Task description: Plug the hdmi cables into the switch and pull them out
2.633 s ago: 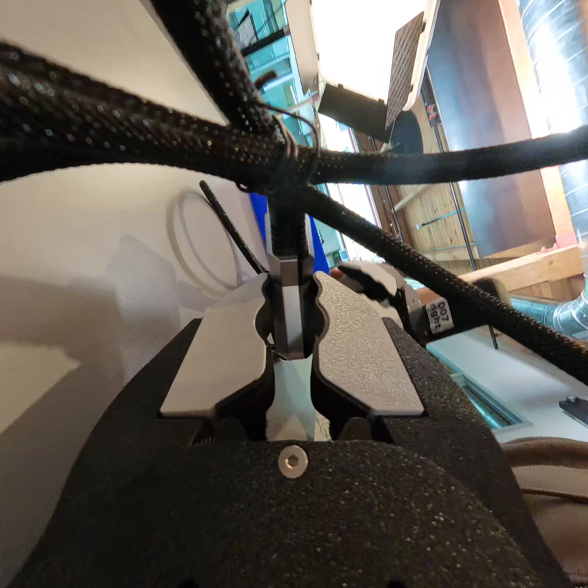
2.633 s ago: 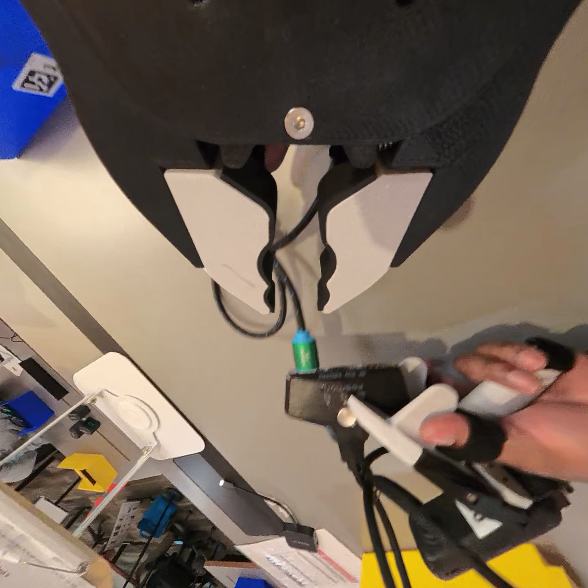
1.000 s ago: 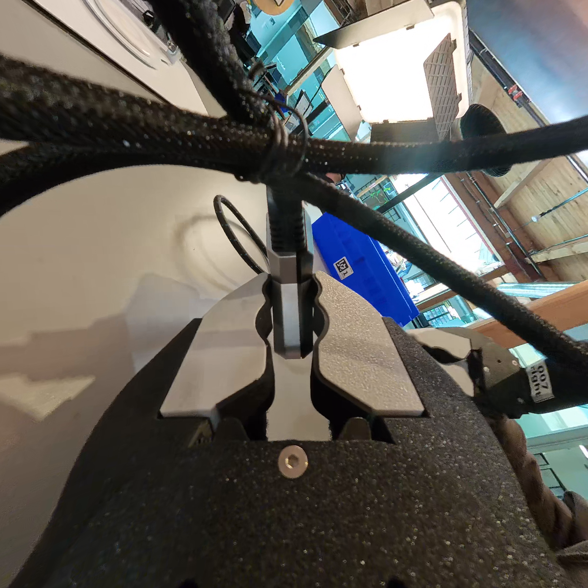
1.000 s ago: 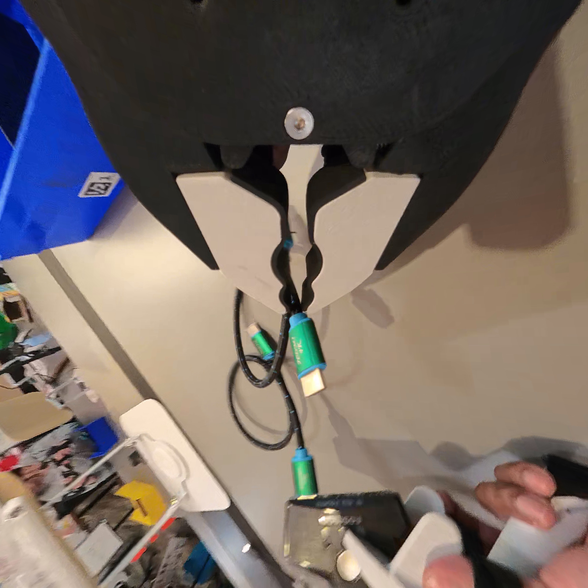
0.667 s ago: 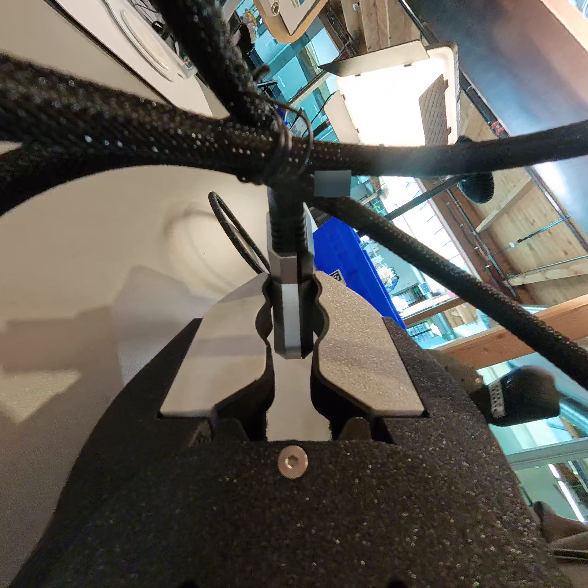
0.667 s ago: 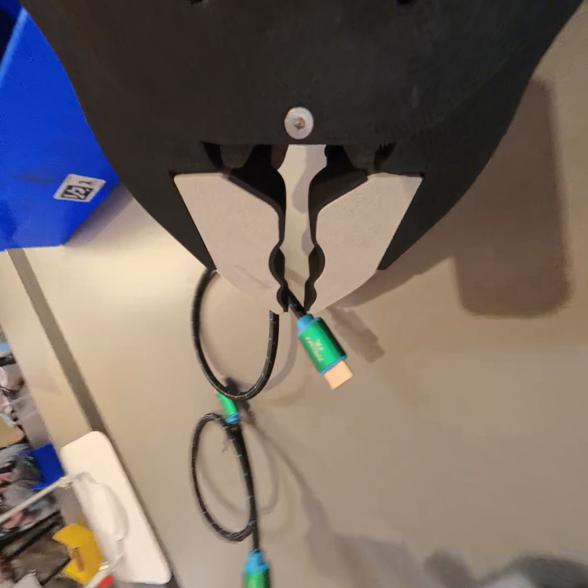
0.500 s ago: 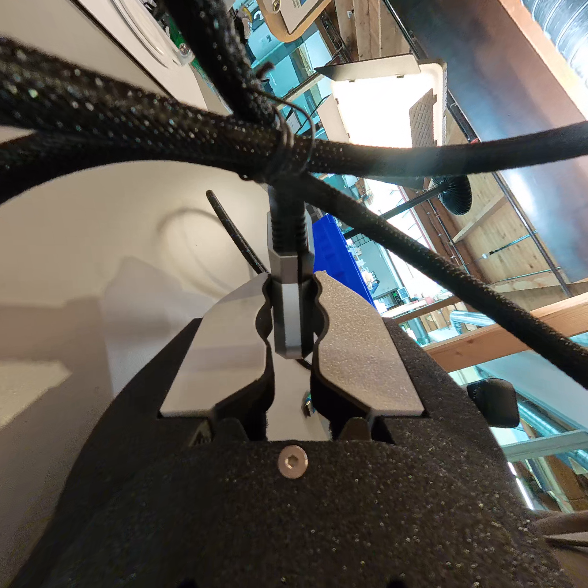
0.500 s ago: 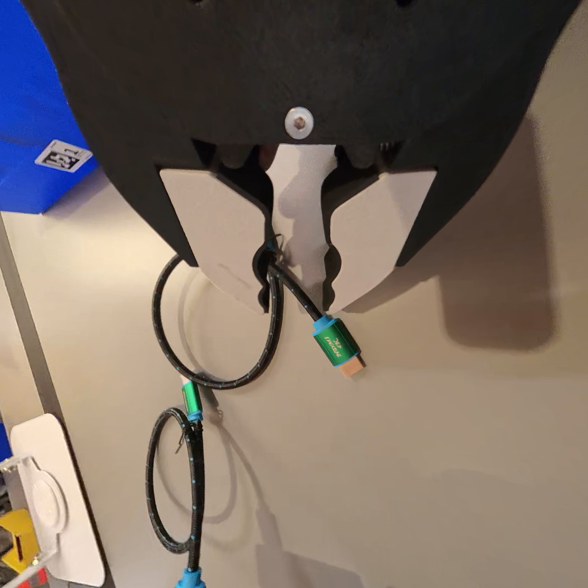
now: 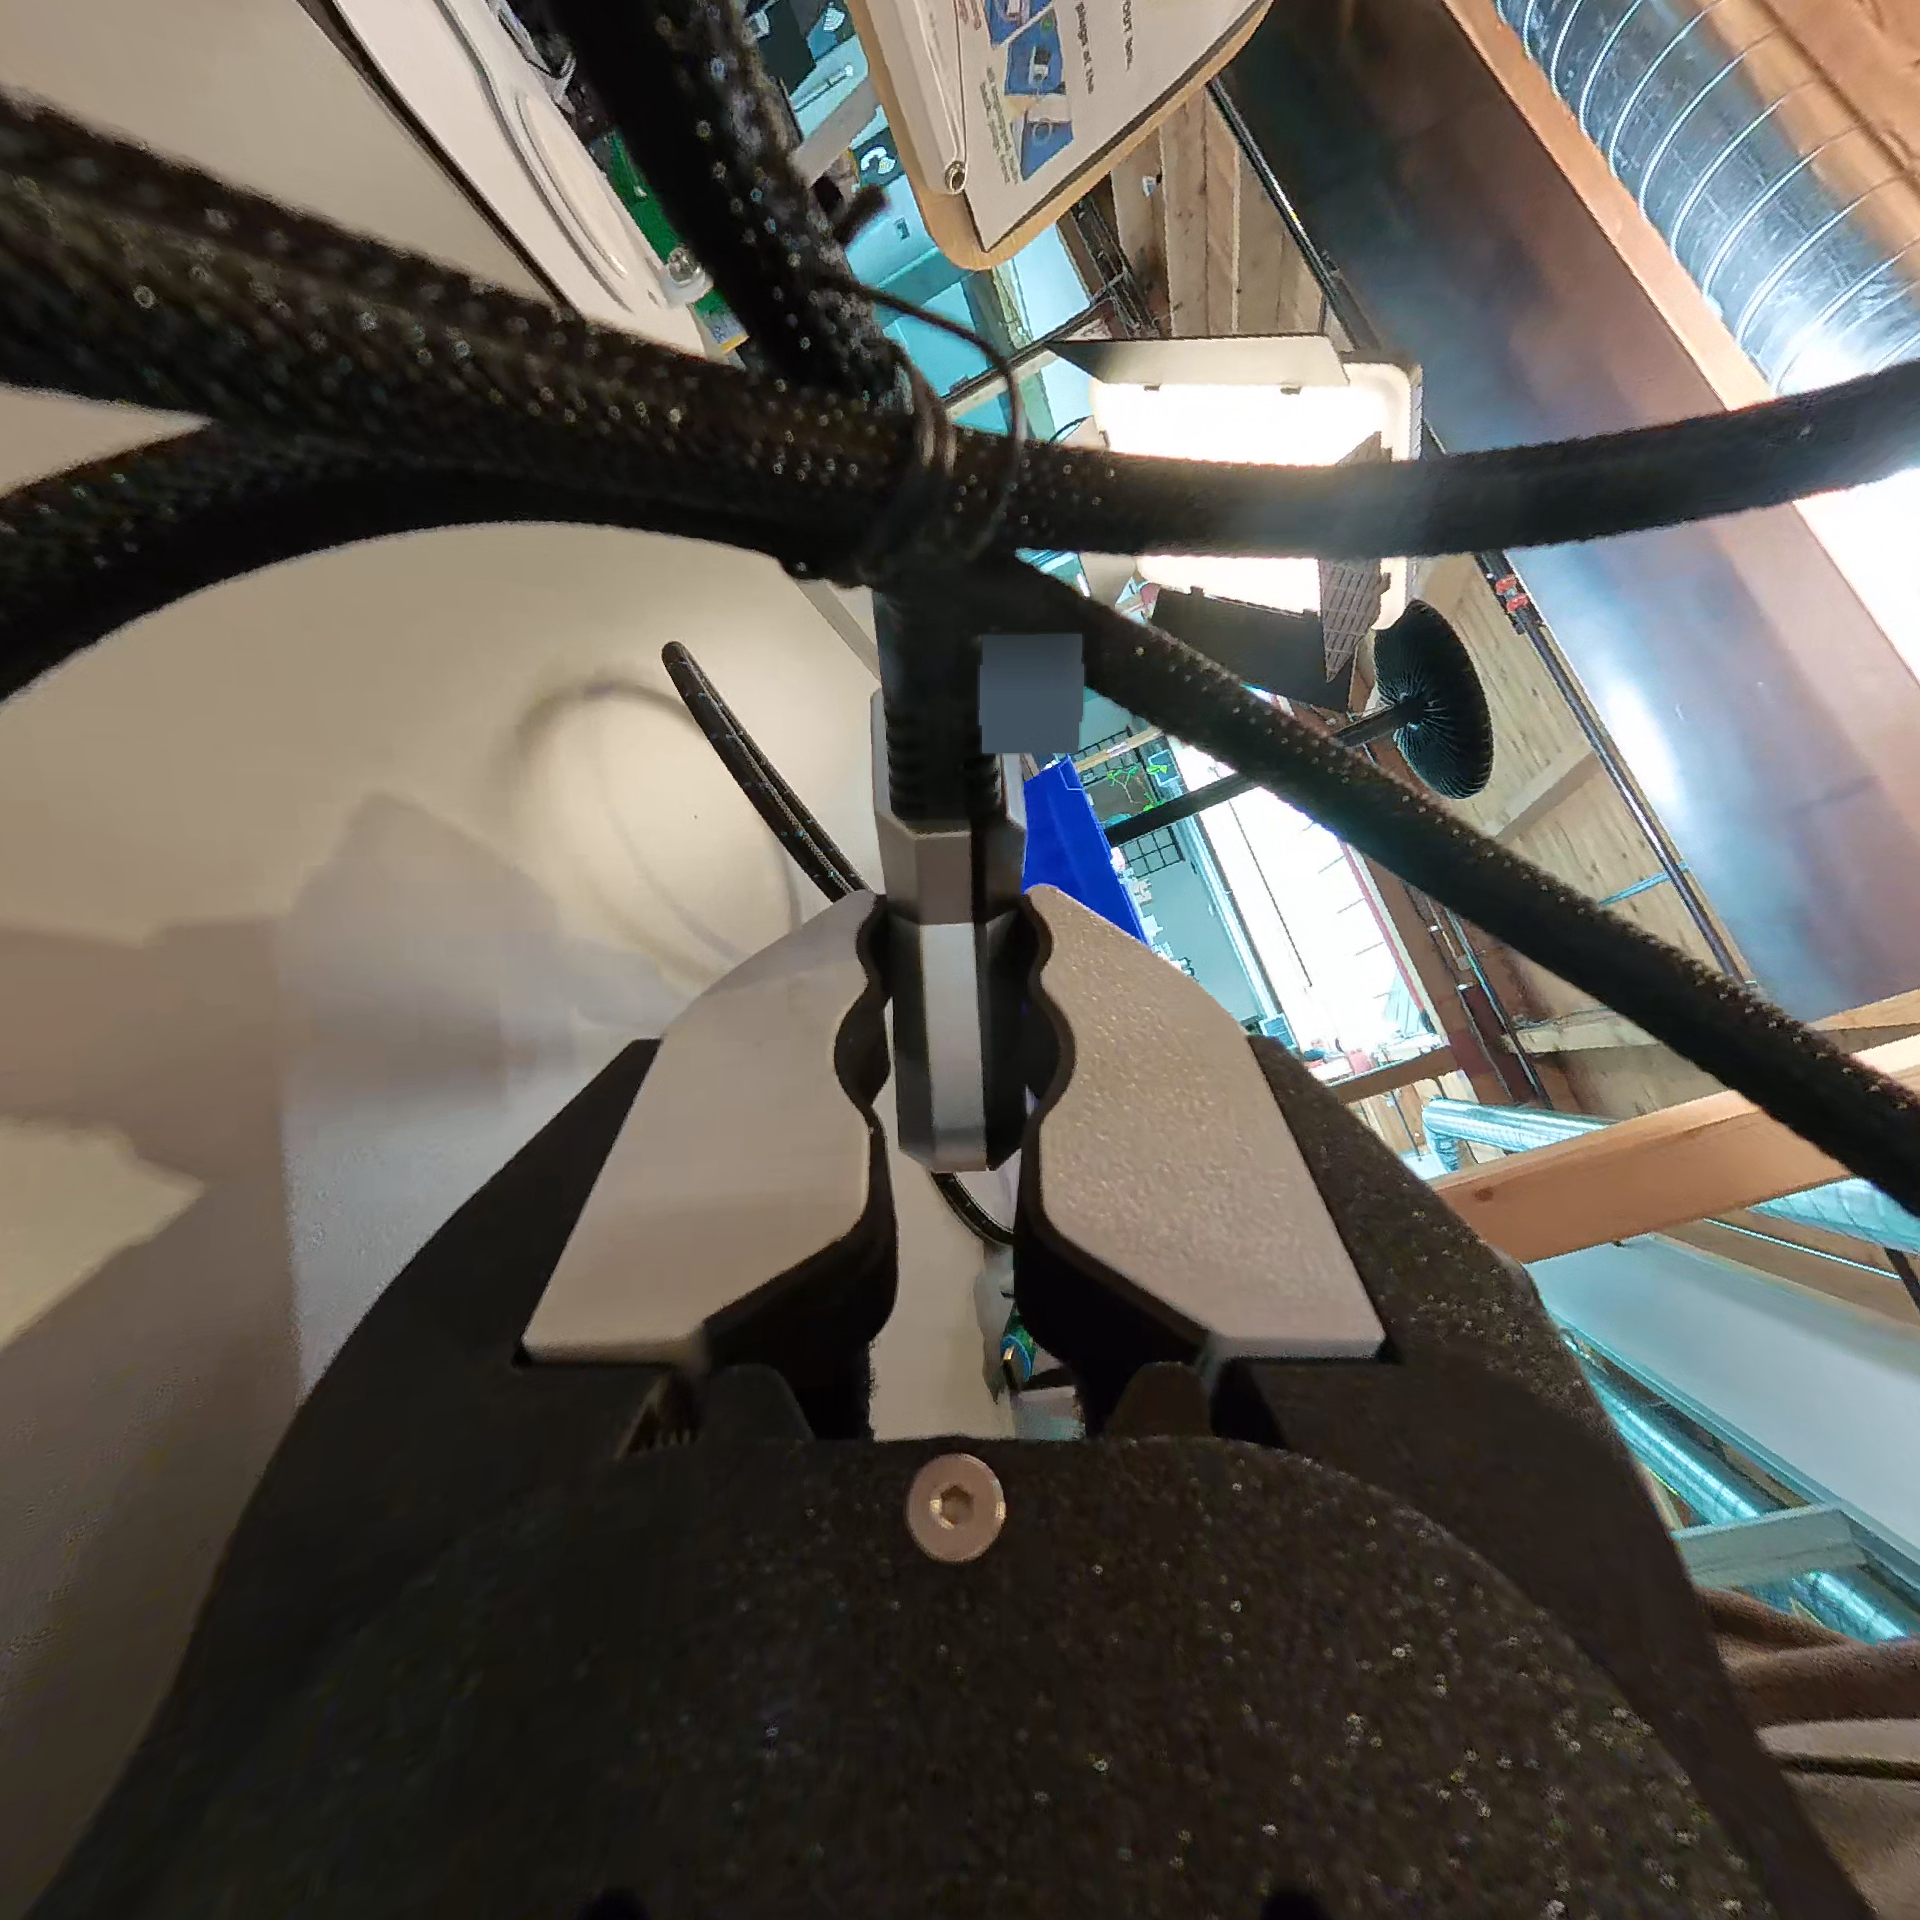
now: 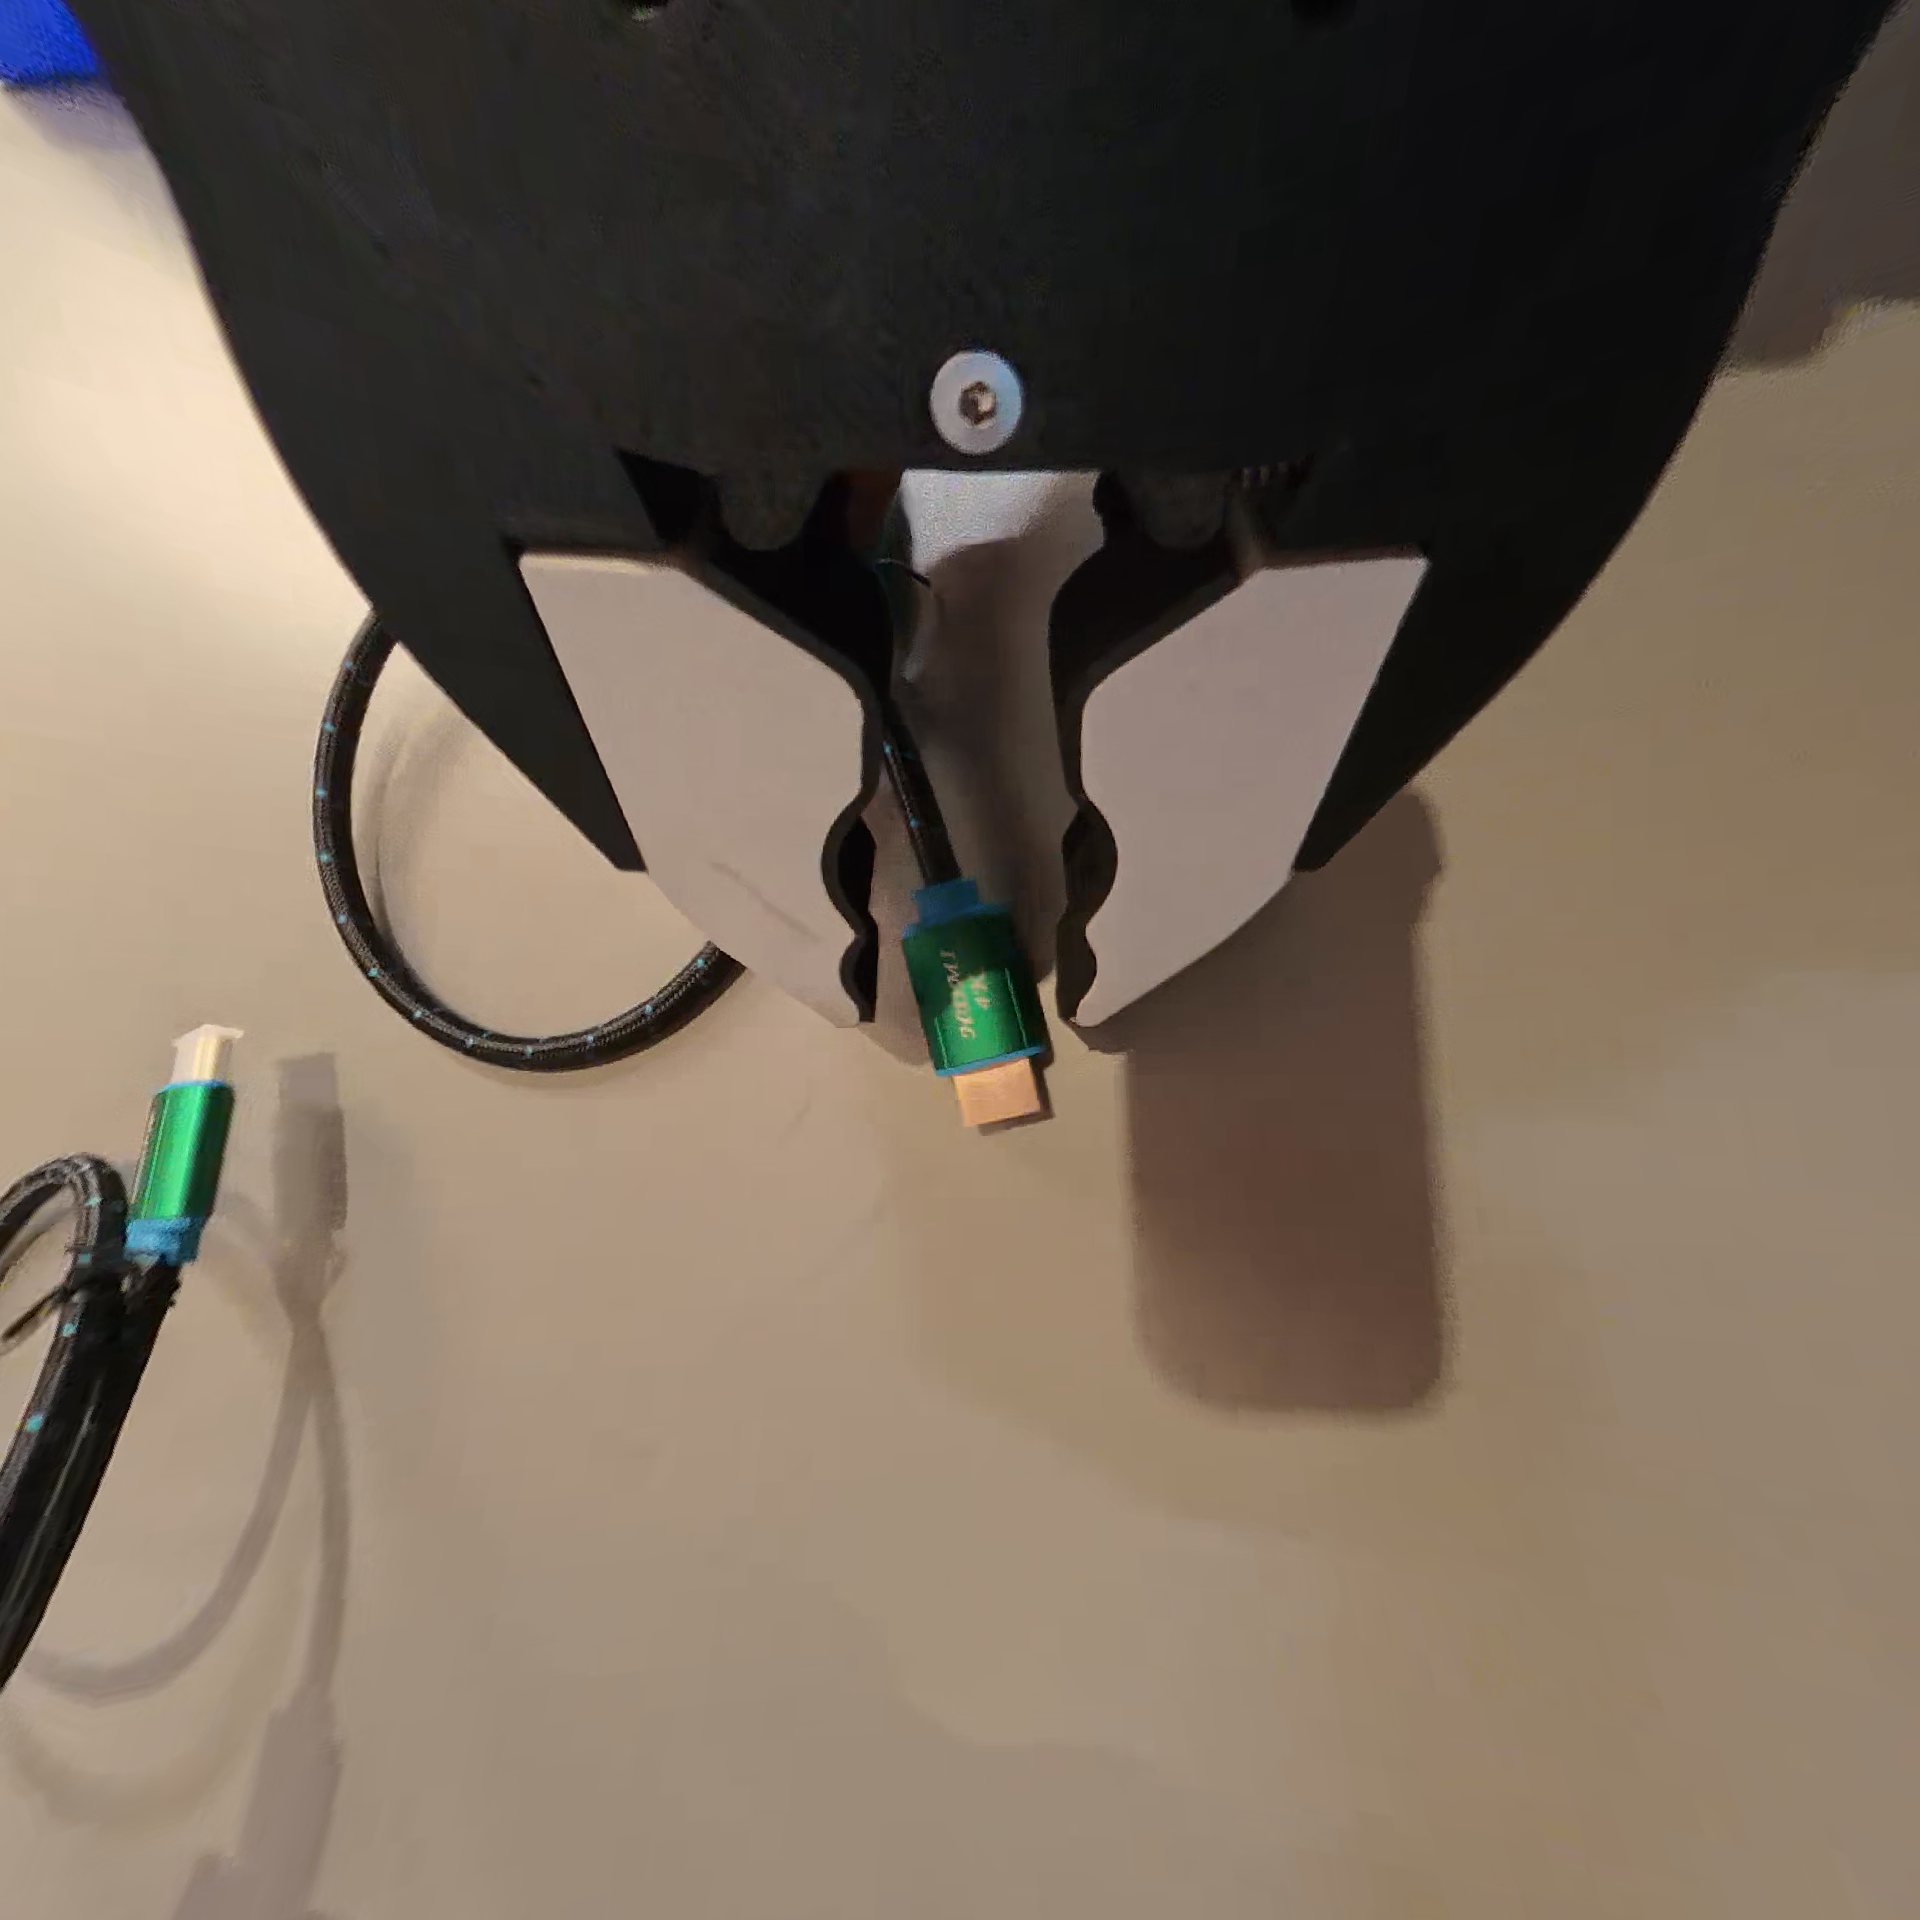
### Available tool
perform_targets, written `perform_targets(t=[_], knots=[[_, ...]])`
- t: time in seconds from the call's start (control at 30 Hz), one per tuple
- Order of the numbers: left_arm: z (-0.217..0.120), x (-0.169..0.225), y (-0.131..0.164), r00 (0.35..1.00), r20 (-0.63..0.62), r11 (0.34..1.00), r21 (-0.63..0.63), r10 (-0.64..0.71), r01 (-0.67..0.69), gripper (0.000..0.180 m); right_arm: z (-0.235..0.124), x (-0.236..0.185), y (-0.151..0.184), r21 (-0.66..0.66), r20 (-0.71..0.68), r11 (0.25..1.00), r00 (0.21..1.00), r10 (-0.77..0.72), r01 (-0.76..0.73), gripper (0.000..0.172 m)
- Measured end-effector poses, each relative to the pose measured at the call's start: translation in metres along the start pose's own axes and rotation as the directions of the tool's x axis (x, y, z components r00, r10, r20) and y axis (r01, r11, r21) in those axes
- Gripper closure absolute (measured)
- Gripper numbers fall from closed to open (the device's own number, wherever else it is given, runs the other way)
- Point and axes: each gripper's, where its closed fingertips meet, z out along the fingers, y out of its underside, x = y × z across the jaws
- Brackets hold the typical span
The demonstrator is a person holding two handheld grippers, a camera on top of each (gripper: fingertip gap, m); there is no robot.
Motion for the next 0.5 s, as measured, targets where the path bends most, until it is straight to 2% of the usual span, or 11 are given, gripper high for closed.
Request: perform_targets(t=[0.23,0.5], knots=[[-0.008,0.004,0.012,0.996,-0.062,0.997,-0.029,-0.070,0.068,0.160,-0.006,0.007,0.010,-0.029,-0.056,0.998,0.997,0.054,-0.055,0.124],[0.000,0.005,0.025,0.992,-0.083,0.992,-0.090,-0.091,0.084,0.160,-0.005,-0.003,0.016,-0.061,0.055,0.976,0.975,0.214,-0.211,0.152]])
